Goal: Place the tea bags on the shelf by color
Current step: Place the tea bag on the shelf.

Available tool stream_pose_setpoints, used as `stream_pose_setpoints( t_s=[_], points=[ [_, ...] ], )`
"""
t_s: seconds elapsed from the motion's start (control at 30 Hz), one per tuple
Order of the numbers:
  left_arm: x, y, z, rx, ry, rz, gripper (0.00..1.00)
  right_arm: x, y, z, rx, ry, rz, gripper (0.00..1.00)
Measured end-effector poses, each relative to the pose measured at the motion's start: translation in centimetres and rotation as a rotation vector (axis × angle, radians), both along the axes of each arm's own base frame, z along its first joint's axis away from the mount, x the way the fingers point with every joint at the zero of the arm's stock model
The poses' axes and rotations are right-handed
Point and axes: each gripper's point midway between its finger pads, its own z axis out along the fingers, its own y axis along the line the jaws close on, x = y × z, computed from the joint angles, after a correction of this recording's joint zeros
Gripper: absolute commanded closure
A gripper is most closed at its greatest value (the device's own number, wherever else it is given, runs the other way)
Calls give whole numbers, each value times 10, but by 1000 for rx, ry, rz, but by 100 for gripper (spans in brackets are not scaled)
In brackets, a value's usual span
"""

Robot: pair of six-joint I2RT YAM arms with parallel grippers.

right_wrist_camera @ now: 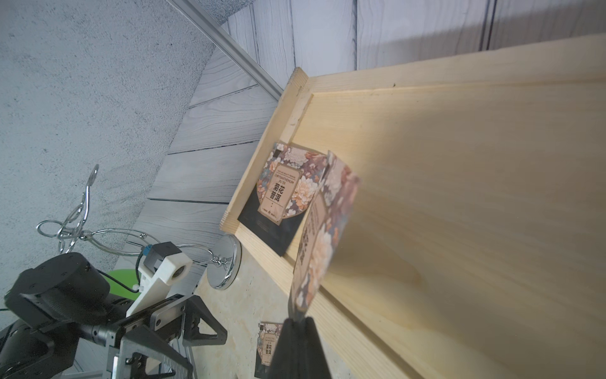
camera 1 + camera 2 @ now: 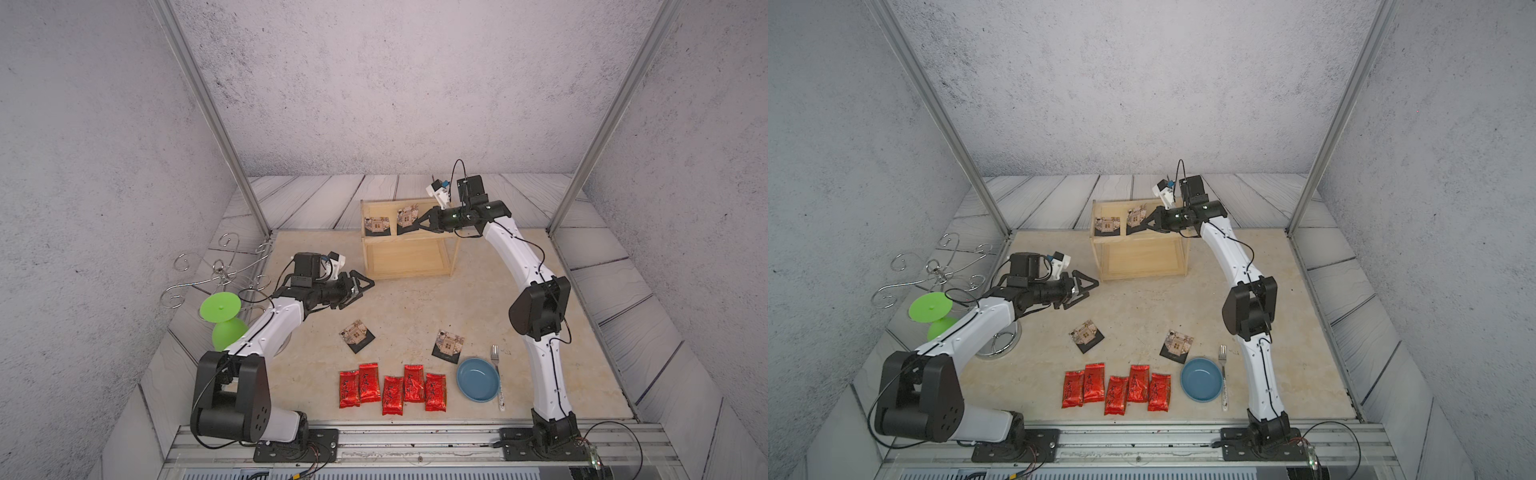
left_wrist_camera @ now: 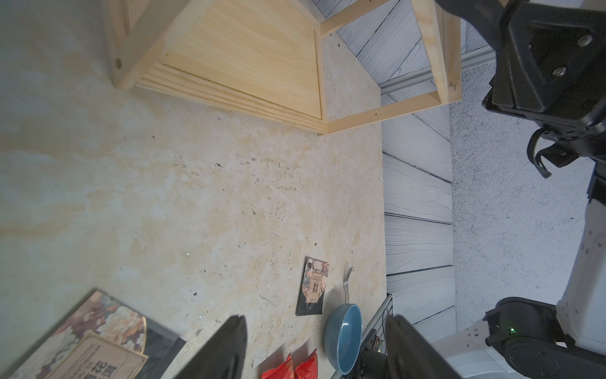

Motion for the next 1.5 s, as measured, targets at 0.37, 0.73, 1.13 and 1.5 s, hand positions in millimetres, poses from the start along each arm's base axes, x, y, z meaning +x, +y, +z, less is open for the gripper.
stream_pose_setpoints(
  t_s=[0.37,0.73,1.13,1.5],
  points=[
    [0,-1,-4,-1,14,-4,29,11,-8,-11,-63,-34,-22,95],
    [2,1,-7,-1,20,0,29,21,-14,-25,-127,-60,-49,83],
    [4,4,-8,-5,23,7,29,28,-18,-32,-200,-92,-96,80],
    [4,4,-8,-8,23,5,29,26,-5,-33,-223,-119,-101,79]
  ],
)
